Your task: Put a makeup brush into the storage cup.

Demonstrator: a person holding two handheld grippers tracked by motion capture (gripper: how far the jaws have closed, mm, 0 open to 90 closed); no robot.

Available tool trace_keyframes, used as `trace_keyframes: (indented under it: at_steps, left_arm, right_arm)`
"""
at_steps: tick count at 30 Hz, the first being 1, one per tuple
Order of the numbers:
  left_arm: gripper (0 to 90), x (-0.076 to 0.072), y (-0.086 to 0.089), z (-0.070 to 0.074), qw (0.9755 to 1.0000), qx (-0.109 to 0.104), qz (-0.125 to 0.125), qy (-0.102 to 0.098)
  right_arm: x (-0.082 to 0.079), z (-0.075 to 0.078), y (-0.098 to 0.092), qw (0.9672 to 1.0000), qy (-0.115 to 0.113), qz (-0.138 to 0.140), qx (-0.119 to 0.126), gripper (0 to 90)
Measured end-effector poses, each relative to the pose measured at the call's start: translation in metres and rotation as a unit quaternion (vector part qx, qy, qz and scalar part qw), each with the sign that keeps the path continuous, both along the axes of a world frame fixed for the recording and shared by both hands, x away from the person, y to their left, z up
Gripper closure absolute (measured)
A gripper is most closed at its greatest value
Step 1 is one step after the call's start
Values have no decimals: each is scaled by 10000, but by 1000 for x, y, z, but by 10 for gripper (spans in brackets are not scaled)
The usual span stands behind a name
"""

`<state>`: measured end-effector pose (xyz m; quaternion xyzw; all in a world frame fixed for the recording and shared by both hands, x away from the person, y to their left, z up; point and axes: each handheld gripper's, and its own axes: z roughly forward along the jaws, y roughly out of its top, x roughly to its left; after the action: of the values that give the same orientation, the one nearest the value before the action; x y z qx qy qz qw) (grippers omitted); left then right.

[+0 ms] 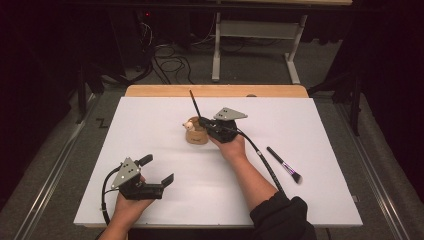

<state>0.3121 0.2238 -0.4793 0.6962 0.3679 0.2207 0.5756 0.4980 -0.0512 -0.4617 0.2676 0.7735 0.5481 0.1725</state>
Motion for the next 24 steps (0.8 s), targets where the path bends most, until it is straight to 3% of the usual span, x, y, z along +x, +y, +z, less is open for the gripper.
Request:
trace_keyframes:
  at_steps: [17, 20, 24]
  left_arm:
    - [6, 0, -1, 1, 10000, 10, -31, -16]
    - [6, 0, -1, 1, 10000, 35, -47, -10]
    - [6, 0, -2, 0, 10000, 58, -59, 0]
  right_arm:
    - [-2, -4, 3, 10000, 24, 20, -9, 848]
    - [-3, -4, 2, 10000, 26, 40, 17, 688]
    - [-6, -3, 3, 10000, -39, 87, -1, 640]
